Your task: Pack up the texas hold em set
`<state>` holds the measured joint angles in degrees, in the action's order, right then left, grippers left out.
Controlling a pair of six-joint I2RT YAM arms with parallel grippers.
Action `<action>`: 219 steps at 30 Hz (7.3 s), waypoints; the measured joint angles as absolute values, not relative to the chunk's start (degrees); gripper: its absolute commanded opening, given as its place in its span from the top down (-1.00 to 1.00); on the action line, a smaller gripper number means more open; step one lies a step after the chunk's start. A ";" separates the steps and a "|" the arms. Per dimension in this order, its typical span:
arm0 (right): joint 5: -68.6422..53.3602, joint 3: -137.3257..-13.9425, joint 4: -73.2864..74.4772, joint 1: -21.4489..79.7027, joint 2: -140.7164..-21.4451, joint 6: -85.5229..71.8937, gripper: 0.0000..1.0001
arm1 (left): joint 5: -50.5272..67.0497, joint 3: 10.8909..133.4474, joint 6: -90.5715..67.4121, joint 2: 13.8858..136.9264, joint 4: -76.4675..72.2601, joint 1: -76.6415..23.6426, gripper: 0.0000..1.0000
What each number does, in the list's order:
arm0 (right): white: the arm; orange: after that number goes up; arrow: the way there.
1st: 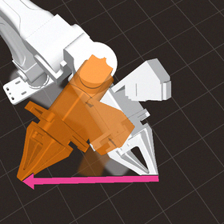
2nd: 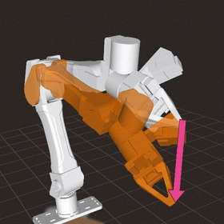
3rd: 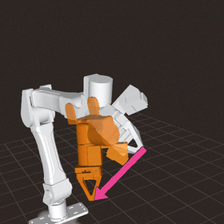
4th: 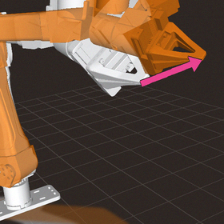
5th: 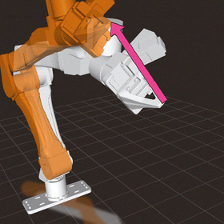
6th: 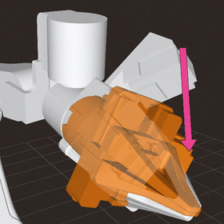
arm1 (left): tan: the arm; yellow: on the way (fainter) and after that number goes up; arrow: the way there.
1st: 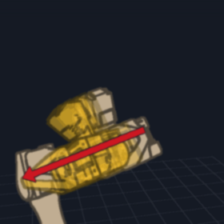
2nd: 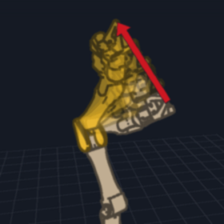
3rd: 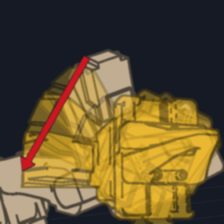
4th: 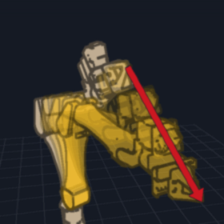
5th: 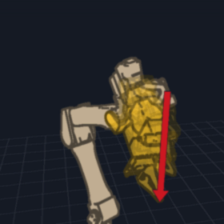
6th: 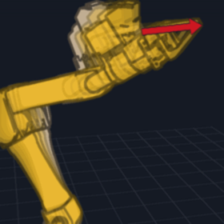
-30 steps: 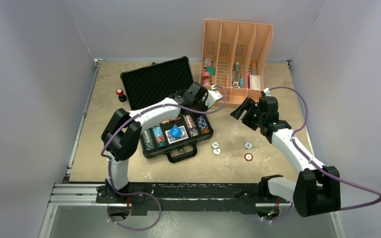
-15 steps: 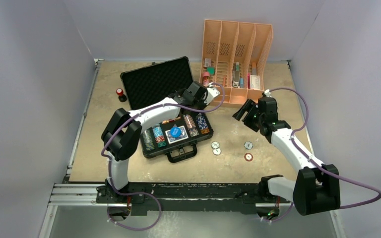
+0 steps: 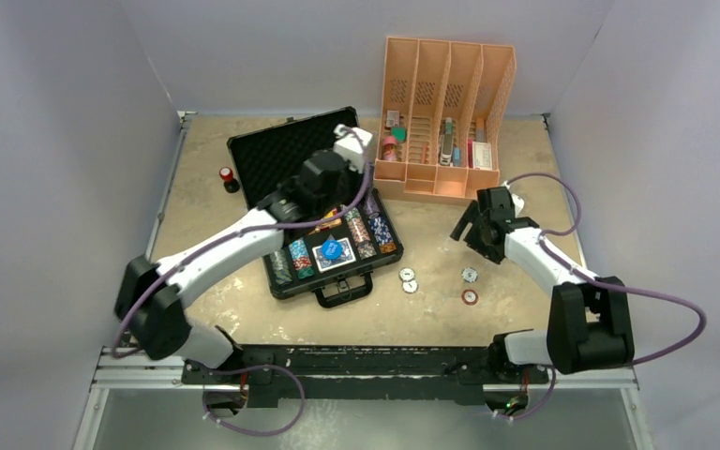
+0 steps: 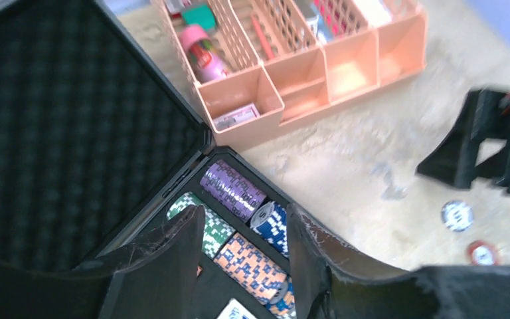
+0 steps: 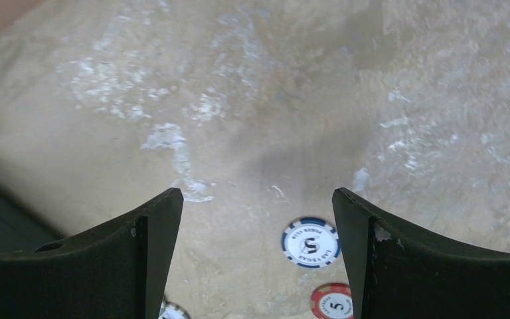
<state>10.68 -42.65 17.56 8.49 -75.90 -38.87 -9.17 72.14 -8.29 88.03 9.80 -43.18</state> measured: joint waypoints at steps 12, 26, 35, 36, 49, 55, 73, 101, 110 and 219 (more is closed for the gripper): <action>13.80 -43.05 27.75 8.49 -77.10 -44.29 -0.55 | -20.08 52.40 -25.06 73.65 -0.99 -43.13 -0.41; 12.47 -44.03 32.77 8.49 -82.02 -44.29 -0.27 | -22.41 45.23 -27.59 65.80 -6.87 -43.13 -0.46; 11.40 -46.96 33.89 8.49 -85.76 -43.64 -0.20 | -23.44 43.97 -27.90 65.76 -7.29 -43.13 -0.51; 10.98 -46.94 33.91 8.49 -85.95 -43.57 -0.18 | -23.57 43.94 -27.90 65.71 -7.29 -43.13 -0.52; 8.47 -46.35 33.39 8.45 -86.30 -43.57 0.00 | -24.75 42.26 -27.88 64.97 -9.02 -43.13 -0.62; 8.03 -45.43 32.80 8.19 -85.43 -43.51 0.13 | -24.75 42.26 -27.92 64.93 -9.30 -43.13 -0.62; 1.43 -46.78 32.40 9.72 -83.83 -42.06 0.13 | -9.65 39.55 -34.09 74.24 -17.10 -43.79 -0.57; -22.06 -49.06 24.10 10.92 -71.48 -42.33 0.11 | -5.96 47.29 -63.02 111.79 -58.33 -57.08 0.43; -22.50 -48.16 22.52 10.92 -71.37 -42.57 -0.05 | -6.28 47.33 -63.35 112.12 -60.18 -57.45 1.00; -37.12 -31.16 -18.92 9.54 -77.80 -34.89 0.19 | -7.86 82.26 1.19 107.74 25.30 -48.58 1.00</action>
<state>-37.12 -31.16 -18.92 9.54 -77.80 -34.89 -7.86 82.26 1.19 107.74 25.30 -48.58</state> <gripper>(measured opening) 0.449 0.024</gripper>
